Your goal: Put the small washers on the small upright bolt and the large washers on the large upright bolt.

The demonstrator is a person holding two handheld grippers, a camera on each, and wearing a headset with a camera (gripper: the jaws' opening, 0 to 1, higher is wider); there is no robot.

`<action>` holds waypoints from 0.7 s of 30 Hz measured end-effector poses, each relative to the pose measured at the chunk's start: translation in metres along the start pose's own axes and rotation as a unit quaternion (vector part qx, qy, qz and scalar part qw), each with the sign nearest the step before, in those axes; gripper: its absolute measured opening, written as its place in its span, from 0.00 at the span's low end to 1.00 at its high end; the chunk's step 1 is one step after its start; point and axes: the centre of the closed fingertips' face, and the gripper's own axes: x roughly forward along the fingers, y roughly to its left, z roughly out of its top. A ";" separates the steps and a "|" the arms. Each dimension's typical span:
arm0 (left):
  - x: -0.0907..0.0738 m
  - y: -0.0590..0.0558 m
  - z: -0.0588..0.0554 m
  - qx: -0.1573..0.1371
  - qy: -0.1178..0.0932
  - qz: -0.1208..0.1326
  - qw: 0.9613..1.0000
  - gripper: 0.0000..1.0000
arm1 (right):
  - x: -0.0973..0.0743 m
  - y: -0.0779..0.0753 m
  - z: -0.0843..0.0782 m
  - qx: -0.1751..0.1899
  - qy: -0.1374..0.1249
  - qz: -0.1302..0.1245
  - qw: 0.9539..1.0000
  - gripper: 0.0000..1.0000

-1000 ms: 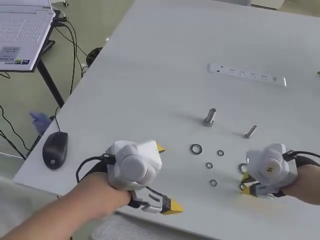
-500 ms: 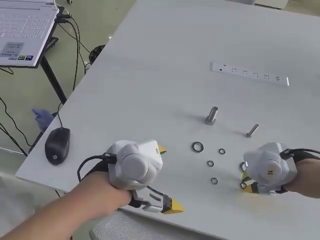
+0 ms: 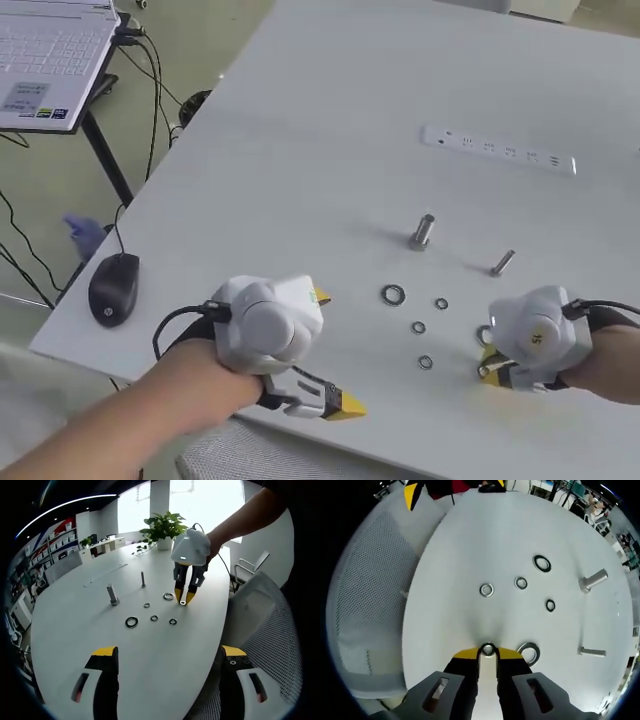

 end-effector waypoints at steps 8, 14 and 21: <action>0.000 0.002 0.001 -0.003 -0.002 0.003 1.000 0.83 | -0.007 0.001 -0.004 0.061 -0.005 0.005 0.998 0.13; 0.001 0.008 0.001 -0.004 -0.002 0.006 1.000 0.85 | -0.031 -0.012 -0.006 0.083 -0.007 -0.002 0.997 0.13; 0.001 0.017 0.000 -0.005 0.000 0.012 1.000 0.84 | -0.058 -0.052 -0.015 0.113 -0.003 -0.039 0.993 0.13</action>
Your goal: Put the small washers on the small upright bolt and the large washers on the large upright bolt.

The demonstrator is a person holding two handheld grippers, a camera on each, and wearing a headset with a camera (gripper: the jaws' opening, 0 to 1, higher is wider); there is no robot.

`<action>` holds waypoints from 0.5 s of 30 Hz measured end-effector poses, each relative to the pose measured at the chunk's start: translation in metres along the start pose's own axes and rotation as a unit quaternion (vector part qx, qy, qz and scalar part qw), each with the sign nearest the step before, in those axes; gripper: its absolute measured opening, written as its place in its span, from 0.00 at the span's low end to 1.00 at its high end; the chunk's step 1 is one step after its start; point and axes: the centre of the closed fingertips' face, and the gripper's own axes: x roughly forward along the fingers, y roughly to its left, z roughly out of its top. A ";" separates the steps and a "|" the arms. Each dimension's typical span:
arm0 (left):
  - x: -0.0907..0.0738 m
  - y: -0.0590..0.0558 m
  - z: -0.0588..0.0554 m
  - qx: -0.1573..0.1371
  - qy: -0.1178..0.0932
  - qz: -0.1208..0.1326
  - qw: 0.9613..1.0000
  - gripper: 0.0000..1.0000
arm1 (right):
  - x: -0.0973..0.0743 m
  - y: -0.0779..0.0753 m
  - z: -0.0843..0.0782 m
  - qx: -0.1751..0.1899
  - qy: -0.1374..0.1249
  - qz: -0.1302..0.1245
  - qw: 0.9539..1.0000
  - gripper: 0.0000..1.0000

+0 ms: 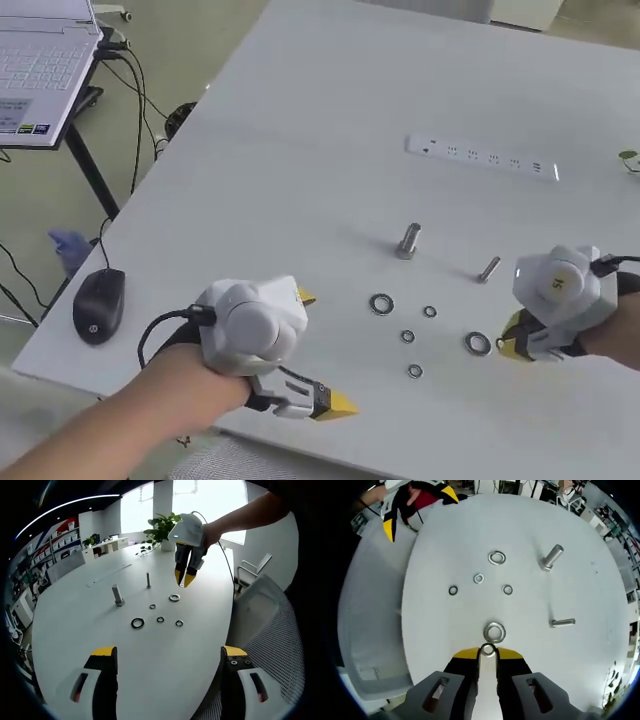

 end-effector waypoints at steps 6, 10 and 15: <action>-0.001 0.006 0.000 -0.010 -0.002 0.006 1.000 0.84 | -0.018 -0.035 0.007 0.024 -0.010 -0.020 0.999 0.13; -0.001 0.009 0.001 -0.015 -0.005 0.008 1.000 0.84 | -0.029 -0.050 0.016 0.036 -0.014 -0.027 0.999 0.13; -0.001 0.008 0.001 -0.015 -0.003 0.007 1.000 0.84 | -0.035 -0.067 0.026 0.043 -0.020 -0.038 0.998 0.13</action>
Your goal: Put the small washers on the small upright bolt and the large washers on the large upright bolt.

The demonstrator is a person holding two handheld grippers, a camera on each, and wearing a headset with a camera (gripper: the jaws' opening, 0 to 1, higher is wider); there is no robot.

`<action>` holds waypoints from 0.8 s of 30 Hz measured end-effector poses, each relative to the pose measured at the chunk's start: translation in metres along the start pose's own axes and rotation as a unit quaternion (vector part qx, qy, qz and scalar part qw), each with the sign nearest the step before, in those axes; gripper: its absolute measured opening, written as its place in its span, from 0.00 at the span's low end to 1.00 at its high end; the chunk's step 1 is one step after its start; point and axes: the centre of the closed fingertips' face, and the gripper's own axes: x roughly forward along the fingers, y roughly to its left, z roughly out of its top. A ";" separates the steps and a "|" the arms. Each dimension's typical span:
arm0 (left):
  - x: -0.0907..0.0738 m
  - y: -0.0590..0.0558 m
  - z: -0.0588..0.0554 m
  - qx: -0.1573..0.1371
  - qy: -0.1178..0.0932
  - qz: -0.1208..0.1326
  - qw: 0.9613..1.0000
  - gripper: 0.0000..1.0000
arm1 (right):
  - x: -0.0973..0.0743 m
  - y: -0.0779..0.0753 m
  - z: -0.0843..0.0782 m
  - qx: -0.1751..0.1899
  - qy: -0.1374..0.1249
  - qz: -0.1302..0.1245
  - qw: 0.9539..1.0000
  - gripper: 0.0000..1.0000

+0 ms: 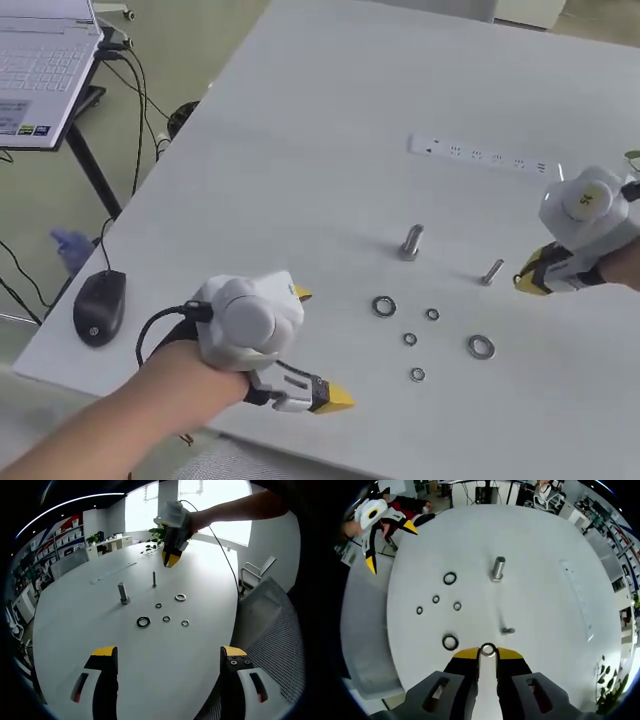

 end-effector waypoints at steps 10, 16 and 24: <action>-0.001 0.005 0.002 -0.014 -0.005 0.009 1.000 0.84 | 0.012 -0.018 0.009 -0.001 0.004 -0.006 1.000 0.13; 0.001 0.002 0.000 -0.007 -0.001 0.006 1.000 0.88 | 0.016 -0.026 0.010 -0.006 0.002 -0.010 1.000 0.13; 0.005 -0.002 -0.001 -0.005 0.003 -0.003 1.000 0.97 | 0.026 -0.030 0.010 -0.003 0.010 -0.007 1.000 0.13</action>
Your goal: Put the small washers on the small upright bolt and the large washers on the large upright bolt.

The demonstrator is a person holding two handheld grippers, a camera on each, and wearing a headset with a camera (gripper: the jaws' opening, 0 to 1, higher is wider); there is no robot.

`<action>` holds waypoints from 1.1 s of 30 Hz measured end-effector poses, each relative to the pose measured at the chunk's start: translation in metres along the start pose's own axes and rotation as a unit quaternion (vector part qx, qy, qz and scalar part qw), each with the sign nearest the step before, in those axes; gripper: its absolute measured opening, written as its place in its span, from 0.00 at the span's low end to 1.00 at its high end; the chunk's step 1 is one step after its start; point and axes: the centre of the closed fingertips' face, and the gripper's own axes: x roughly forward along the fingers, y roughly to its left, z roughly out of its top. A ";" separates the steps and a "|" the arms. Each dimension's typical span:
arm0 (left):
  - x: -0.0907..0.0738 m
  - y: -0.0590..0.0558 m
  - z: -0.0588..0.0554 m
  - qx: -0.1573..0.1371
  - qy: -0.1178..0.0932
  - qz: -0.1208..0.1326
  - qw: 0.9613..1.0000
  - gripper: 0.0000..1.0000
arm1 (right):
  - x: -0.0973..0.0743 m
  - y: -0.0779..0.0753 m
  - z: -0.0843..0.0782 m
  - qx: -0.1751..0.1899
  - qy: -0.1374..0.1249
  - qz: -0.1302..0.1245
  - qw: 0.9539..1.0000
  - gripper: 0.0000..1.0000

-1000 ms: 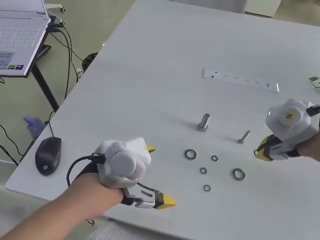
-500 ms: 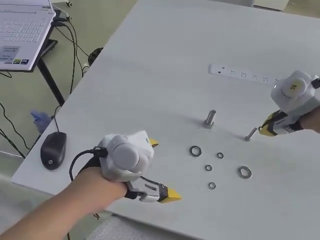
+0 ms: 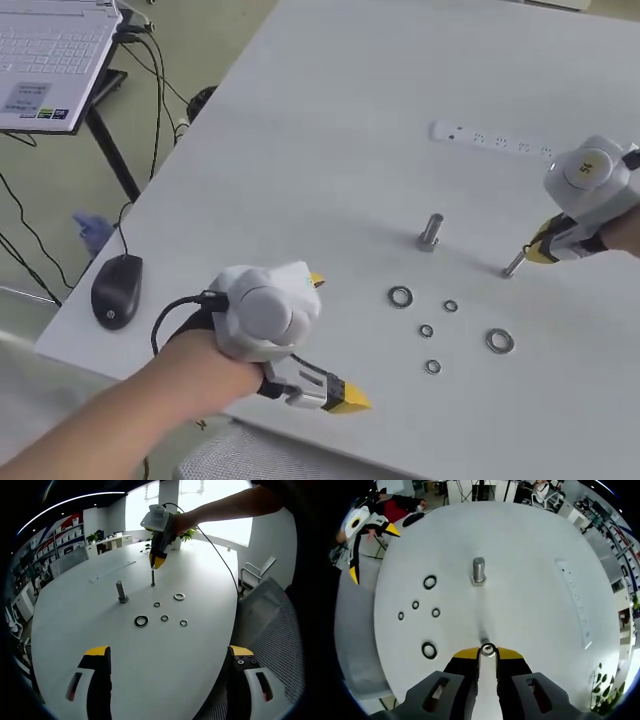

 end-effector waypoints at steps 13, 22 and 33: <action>0.001 -0.002 -0.002 -0.013 -0.001 -0.002 1.000 0.99 | 0.008 -0.002 -0.002 -0.001 0.004 0.004 1.000 0.13; 0.002 -0.004 -0.007 -0.016 0.006 -0.002 1.000 0.99 | 0.016 0.000 -0.005 -0.008 0.008 0.007 1.000 0.13; 0.002 -0.007 -0.013 -0.024 0.009 -0.003 1.000 0.97 | 0.030 0.003 -0.011 -0.014 0.012 0.006 1.000 0.13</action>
